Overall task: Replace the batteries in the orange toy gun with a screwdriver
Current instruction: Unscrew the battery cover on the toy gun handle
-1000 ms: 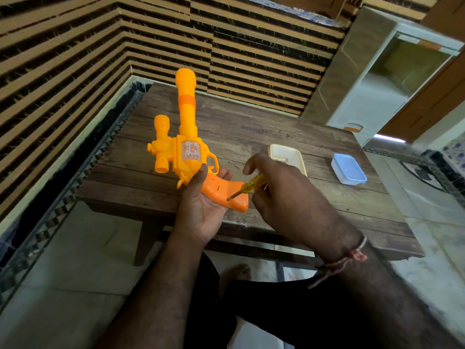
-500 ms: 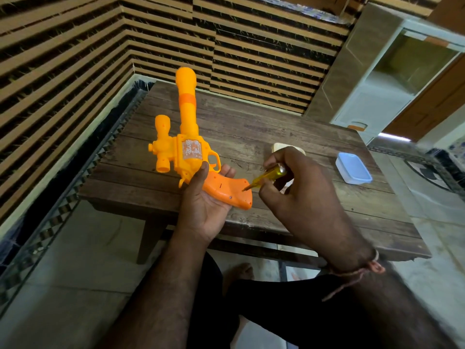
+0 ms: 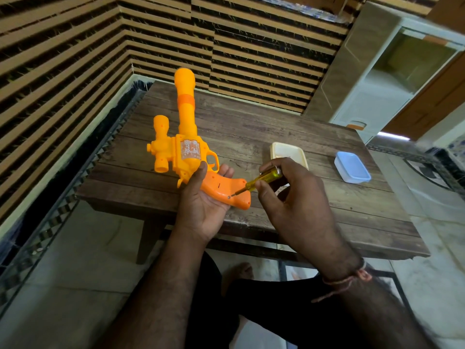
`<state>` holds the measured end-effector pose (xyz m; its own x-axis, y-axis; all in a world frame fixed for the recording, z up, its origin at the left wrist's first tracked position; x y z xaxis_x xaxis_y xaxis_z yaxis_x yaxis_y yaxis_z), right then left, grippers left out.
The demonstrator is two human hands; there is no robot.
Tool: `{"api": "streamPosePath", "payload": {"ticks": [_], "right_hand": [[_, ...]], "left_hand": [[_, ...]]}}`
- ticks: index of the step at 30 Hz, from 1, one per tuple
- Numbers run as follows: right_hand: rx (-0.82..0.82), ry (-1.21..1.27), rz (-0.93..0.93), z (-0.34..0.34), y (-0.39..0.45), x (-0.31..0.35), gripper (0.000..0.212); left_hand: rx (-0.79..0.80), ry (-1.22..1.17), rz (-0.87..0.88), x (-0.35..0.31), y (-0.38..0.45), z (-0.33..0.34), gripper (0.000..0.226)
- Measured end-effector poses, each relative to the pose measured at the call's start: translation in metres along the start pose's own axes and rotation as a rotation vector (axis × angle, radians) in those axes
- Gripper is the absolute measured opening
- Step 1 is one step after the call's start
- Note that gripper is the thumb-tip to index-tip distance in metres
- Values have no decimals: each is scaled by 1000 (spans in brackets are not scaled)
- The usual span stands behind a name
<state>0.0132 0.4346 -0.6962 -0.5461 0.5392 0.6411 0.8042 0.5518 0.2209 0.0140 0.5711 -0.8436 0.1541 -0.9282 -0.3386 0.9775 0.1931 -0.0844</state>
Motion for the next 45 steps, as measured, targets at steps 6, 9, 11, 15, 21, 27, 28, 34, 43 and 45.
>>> {"api": "streamPosePath", "payload": {"ticks": [6,9,11,15,21,27,28,34,43,45], "right_hand": [[-9,2,2,0,1,2,14],[-2,-6,7,0,1,2,14],[6,-12,7,2,1,2,14],[-1,-27,0,3,1,4,13],[-1,-50,7,1,3,5,14],[29,-87,21,4,3,4,15],[47,-107,28,5,4,4,16],[197,-161,22,9,10,11,24],[281,-284,7,12,11,20,25],[306,-287,38,10,11,17,28]], "left_hand": [[12,8,8,-1,0,1,110],[12,16,7,-2,0,1,119],[6,18,10,-2,1,-1,123],[-2,3,9,-2,1,-2,125],[8,-3,12,-1,1,-1,124],[13,10,-1,0,1,-1,122],[6,10,-2,0,2,-2,122],[19,9,4,1,1,-1,117],[12,14,2,0,3,-5,118],[-1,-2,8,-1,3,-5,120]]}}
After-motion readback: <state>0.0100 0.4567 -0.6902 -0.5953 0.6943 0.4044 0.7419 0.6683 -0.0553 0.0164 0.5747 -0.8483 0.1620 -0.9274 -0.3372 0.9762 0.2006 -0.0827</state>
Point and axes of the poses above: each hand's wrist, its own y-axis towards the middle knuckle, its own z-axis out of the palm, x = y × z, the point moved 7 cm from there along y, towards the middle knuckle, and after that the axes turned 10 degrees about x, right-handed, at the moved point
